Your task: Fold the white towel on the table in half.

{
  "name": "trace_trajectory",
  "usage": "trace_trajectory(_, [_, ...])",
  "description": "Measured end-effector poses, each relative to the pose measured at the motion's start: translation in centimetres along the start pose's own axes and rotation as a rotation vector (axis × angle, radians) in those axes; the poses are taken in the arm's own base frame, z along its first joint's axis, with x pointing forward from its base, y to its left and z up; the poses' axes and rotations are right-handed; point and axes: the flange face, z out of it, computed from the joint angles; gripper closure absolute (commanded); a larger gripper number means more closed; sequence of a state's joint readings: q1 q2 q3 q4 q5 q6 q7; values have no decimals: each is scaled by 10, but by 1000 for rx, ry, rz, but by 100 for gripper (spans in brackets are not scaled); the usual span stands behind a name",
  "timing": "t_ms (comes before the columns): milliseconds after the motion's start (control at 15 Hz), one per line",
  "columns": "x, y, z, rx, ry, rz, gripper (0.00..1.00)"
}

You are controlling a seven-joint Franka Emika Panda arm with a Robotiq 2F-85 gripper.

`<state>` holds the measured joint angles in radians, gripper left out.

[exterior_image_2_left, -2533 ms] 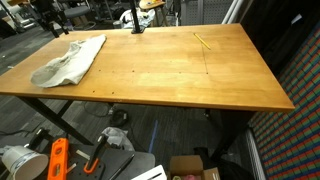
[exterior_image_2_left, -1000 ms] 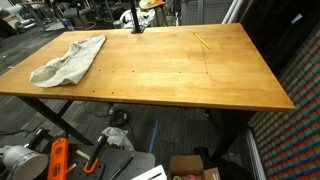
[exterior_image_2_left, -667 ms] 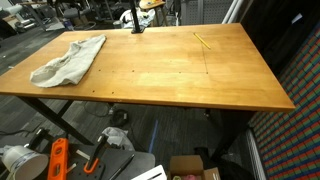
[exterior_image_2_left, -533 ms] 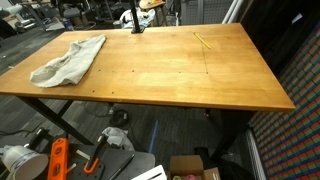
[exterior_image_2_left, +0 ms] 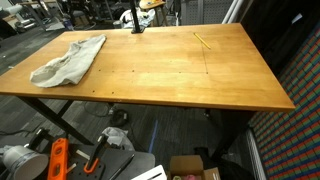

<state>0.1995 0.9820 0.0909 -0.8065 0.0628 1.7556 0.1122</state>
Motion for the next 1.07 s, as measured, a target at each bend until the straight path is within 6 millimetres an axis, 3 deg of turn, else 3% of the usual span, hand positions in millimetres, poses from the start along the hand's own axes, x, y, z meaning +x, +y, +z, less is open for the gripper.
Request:
trace_trajectory(600, [-10,-8,70,-3,-185,-32,0])
trace_trajectory(1067, [-27,-20,85,129,-342,-98,0])
